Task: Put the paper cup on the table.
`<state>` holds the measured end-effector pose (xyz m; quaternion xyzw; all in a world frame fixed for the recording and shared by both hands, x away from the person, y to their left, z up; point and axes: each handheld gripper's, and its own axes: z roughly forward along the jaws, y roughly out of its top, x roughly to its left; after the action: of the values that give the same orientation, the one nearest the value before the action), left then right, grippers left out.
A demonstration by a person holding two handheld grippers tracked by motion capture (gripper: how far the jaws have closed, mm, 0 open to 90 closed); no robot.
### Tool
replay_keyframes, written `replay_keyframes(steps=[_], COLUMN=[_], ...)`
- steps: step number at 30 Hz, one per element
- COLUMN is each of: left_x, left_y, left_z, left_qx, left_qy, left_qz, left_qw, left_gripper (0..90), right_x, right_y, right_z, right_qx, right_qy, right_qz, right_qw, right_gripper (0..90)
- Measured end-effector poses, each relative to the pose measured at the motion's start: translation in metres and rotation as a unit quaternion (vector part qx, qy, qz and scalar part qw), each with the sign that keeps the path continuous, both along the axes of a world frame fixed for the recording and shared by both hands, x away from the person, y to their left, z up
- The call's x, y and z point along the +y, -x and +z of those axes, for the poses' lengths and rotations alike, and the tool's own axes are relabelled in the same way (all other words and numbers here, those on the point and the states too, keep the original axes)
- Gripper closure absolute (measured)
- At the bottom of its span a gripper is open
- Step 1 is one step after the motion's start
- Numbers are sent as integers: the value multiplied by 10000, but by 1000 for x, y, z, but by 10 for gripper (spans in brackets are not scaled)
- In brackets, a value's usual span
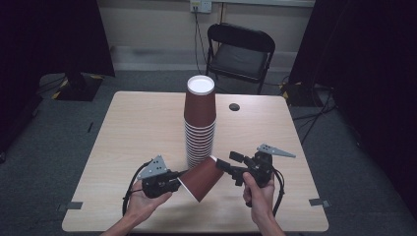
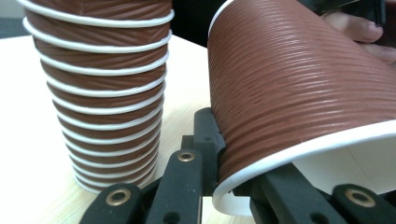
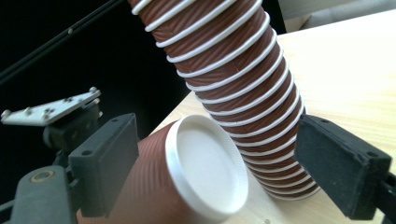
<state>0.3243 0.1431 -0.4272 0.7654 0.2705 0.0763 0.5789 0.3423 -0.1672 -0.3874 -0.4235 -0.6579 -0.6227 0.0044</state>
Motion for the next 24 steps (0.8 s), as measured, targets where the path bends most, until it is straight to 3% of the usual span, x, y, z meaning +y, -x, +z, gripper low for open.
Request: replay_keyframes(steps=[4,8,13,14,20,21,24], left_x=[5,9,12,13,15,15,13], left_y=[-4,-8,-10,-13,-18,-17,-18], left_z=[1,2,7,8,5,5,5], left_qx=[160,475,648,743,973,1030,1150], left_qy=[-127,-235,-411,-614,-881,-885,-900], left_qz=[105,75,-2,29,-27,-94,-241], left_qw=[9997,9986,9971,9953,9913,9907,9890], left_gripper=[848,849,849,848,848,848,848], right_x=[-2,1,4,5,10,14,19], right_y=[0,1,7,9,12,14,18], right_z=[1,0,1,2,2,1,0], right_qx=[-48,-75,-330,-387,-534,-649,-817], right_qy=[81,272,587,634,842,1001,1221], right_qz=[184,306,481,535,724,942,1200], right_qw=[9998,9991,9966,9958,9924,9884,9819], right_gripper=[134,137,164,195,176,170,163])
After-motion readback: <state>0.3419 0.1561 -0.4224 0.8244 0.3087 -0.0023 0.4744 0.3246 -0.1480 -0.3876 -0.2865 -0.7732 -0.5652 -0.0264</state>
